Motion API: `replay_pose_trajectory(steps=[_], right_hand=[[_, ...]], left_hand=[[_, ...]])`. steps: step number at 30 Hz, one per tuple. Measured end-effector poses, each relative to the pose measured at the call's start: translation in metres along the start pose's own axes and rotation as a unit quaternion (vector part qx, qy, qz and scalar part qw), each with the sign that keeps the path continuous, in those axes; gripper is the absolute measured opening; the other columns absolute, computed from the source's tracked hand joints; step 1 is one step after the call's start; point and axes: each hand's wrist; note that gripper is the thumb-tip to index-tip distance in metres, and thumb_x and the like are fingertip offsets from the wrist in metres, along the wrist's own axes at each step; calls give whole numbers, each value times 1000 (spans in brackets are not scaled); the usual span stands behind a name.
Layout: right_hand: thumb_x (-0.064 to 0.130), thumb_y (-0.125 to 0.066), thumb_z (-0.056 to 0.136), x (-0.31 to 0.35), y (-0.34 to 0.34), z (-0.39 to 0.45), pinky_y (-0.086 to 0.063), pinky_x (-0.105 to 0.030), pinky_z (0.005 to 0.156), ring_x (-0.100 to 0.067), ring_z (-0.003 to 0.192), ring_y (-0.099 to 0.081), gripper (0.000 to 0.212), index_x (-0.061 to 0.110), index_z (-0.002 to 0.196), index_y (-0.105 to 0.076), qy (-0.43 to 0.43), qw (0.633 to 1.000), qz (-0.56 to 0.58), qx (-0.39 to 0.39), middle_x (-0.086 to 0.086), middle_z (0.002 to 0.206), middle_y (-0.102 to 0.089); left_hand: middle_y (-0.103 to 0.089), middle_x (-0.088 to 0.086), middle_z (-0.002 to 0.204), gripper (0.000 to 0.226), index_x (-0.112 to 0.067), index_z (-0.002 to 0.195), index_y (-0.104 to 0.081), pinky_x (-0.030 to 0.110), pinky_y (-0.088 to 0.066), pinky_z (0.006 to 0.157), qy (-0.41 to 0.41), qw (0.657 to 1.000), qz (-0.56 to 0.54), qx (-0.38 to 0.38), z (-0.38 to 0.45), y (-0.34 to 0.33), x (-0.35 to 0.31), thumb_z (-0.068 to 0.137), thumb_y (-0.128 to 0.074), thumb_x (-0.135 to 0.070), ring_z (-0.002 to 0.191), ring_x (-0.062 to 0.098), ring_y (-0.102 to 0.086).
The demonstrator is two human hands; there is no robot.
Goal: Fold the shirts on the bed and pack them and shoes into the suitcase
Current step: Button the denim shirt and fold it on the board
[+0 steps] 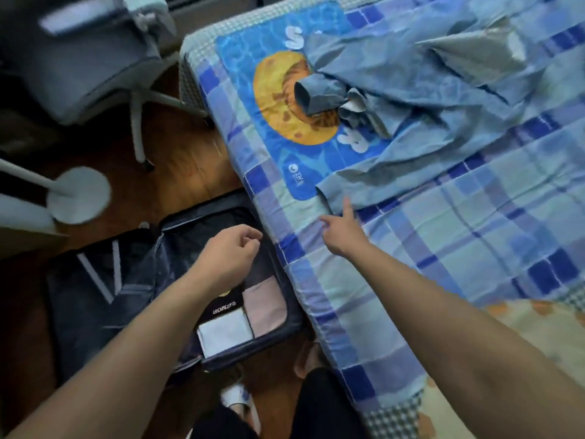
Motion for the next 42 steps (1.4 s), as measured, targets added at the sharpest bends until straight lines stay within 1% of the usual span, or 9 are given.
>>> replay_pose_trajectory(steps=[3,9,17,21,24,29,34,38,42], right_hand=[[16,-46,96,1,4,55,-41,-37,102,-35,133,-48,59,20,154,-34,-21,999,-20,21,-5,167,18],[25,-48,104,-41,2,9,-45,-39,90,-40,115,-59,35,-4,117,-64,-97,977,162,-96,-27,122,-63],[3,-52,95,-150,-1,-241,-38,-34,73,-36,96,-59,25,10,119,-55,-315,854,326,-254,-18,109,-59],[4,-49,95,-163,-35,-359,-27,-42,67,-25,73,-40,22,8,74,-56,-314,728,516,-325,-13,77,-49],[13,-51,103,-163,-75,-450,-39,-44,63,-23,78,-55,21,3,94,-67,-344,634,583,-374,-21,87,-61],[4,-55,97,-233,-110,-569,-39,-36,66,-24,72,-48,19,-9,109,-63,-414,387,679,-467,-20,98,-63],[4,-47,102,-295,-90,-622,-54,-37,57,-27,71,-59,32,0,131,-58,-317,271,739,-530,-18,100,-64],[4,-40,105,-331,-66,-667,-50,-40,61,-28,81,-58,19,6,120,-51,-240,171,792,-535,-15,105,-59],[8,-30,106,-408,-75,-754,-49,-35,68,-23,79,-57,26,8,120,-52,-229,140,786,-556,-12,106,-58]], left_hand=[[-67,-9,98,22,-29,115,-67,32,-51,78,23,999,5,-29,-2,0,-1,101,-50,-25,84,12,-61],[-73,-7,100,20,-30,111,-68,37,-55,81,49,995,-85,-4,-32,-28,13,102,-53,-22,93,13,-70],[-75,2,94,17,-23,102,-71,37,-52,75,-4,985,-112,131,-101,-74,28,99,-57,-13,80,17,-69],[-72,6,96,23,-19,118,-68,35,-54,76,-115,965,-32,232,-149,-113,7,95,-64,-19,78,18,-65],[-61,4,120,46,-22,137,-50,13,-45,61,-196,938,30,285,-212,-143,-20,95,-66,-23,82,7,-60],[-52,7,142,59,-30,152,-36,33,-52,74,-308,884,152,317,-285,-183,-30,99,-60,-22,89,23,-65],[-59,5,129,49,-21,145,-47,27,-51,74,-326,901,157,240,-321,-212,-43,98,-60,-17,95,18,-63],[-61,8,119,36,-21,132,-52,36,-50,73,-338,910,137,196,-363,-271,-65,98,-59,-14,90,15,-59],[-62,6,126,40,-18,138,-53,32,-47,75,-331,912,130,203,-419,-342,-72,99,-61,-14,91,14,-61]])
Point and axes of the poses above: each hand's wrist, its own z-axis towards the middle knuckle, its own y-axis out of the back of the hand, x = y × z
